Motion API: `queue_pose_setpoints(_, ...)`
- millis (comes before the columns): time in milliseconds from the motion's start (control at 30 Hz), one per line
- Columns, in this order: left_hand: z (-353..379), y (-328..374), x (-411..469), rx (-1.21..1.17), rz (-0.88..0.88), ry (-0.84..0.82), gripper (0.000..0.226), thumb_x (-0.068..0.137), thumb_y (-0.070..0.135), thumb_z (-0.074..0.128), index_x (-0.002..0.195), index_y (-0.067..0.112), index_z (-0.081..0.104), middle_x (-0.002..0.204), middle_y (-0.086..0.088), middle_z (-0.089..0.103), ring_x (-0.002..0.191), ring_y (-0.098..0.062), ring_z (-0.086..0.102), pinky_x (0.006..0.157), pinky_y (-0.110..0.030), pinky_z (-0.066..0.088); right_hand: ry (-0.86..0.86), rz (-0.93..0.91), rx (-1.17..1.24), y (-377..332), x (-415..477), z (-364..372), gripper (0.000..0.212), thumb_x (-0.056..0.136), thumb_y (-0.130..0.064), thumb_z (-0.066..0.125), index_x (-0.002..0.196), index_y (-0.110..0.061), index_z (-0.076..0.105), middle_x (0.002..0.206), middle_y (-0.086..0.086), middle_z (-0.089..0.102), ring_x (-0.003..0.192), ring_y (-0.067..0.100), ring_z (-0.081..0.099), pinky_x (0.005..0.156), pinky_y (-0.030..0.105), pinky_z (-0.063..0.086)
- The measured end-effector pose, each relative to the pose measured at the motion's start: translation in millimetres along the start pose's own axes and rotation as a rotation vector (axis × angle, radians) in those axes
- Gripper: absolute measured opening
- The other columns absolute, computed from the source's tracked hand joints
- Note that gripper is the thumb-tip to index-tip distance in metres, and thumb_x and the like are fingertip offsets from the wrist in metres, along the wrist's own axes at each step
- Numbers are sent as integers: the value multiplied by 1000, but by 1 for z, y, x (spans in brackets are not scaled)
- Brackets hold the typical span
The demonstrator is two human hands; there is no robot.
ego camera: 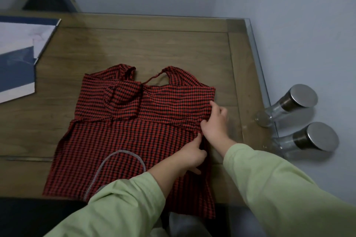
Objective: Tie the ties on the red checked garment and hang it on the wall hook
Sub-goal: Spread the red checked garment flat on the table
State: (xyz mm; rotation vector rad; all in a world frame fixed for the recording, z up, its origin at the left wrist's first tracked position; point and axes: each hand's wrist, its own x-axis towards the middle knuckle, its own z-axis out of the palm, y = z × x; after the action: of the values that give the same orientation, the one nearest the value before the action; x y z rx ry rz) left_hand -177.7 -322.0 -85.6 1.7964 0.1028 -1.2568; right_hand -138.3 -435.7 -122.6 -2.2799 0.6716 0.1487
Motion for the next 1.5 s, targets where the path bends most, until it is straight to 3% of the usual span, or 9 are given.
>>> queue_pose_setpoints(100, -7, -3, 1, 106, 67, 93, 65, 92, 9, 41, 152, 27, 21, 144, -9, 45, 96, -14, 58, 85, -37, 57, 40, -195, -60, -2, -7, 4, 60, 86, -4, 57, 140, -25, 41, 132, 4, 39, 123, 22, 39, 99, 30, 39)
queue_pose_setpoints(267, -24, -20, 7, 251, 149, 198, 41, 87, 2, 43, 125, 7, 59, 128, -13, 59, 108, -26, 60, 81, -28, 51, -240, -272, -250, 8, -15, 22, 56, 89, -12, 56, 142, -23, 42, 138, 4, 39, 130, 23, 35, 110, 32, 33)
queue_pose_setpoints(433, -46, -33, 2, 173, 207, 242, 45, 93, 5, 45, 135, 18, 53, 143, 2, 50, 133, -12, 43, 109, -21, 31, -261, -200, -397, 5, -14, 26, 52, 88, -13, 55, 138, -24, 45, 140, 4, 38, 130, 25, 33, 110, 36, 30)
queue_pose_setpoints(667, -130, -46, -1, 312, 410, 599, 45, 84, -5, 49, 122, 12, 64, 125, -5, 60, 123, -15, 51, 103, -9, 25, -155, -284, -336, -53, -18, 57, 47, 88, -15, 52, 134, -23, 50, 132, 3, 51, 127, 25, 38, 106, 38, 32)
queue_pose_setpoints(900, -209, -70, 0, 580, 396, 734, 56, 85, 4, 49, 138, 20, 51, 155, -8, 30, 148, -25, 12, 121, -44, 11, -280, -216, -104, -112, -22, 110, 50, 89, -9, 52, 138, -16, 47, 140, 7, 48, 132, 26, 41, 111, 31, 30)
queue_pose_setpoints(1033, -249, -83, 4, 683, 328, 729, 60, 90, 14, 49, 146, 30, 36, 163, -9, 2, 149, -28, -7, 120, -45, 4, -292, -191, -101, -134, -20, 135, 56, 91, -10, 51, 145, -16, 38, 149, 5, 39, 139, 23, 33, 114, 30, 25)
queue_pose_setpoints(1267, -300, -80, 29, 431, 221, 762, 72, 93, 36, 55, 152, 19, 18, 146, -12, 42, 133, -35, 35, 109, -43, 29, -196, -48, -277, -145, -16, 164, 52, 94, -23, 49, 145, -20, 39, 152, 3, 32, 141, 26, 22, 114, 44, 27)
queue_pose_setpoints(1367, -315, -76, 33, 341, 198, 746, 74, 87, 38, 64, 148, 15, 29, 136, -8, 53, 127, -32, 45, 107, -44, 38, -130, 37, -320, -157, -11, 170, 48, 94, -31, 47, 142, -24, 43, 143, 3, 40, 133, 27, 30, 109, 44, 27)
queue_pose_setpoints(1500, -326, -74, 25, 90, 257, 708, 43, 89, 22, 60, 132, 16, 52, 120, -2, 65, 107, -20, 61, 92, -33, 49, -130, 114, -273, -165, -1, 176, 49, 92, -48, 49, 135, -25, 50, 135, 3, 53, 126, 29, 39, 104, 45, 30)
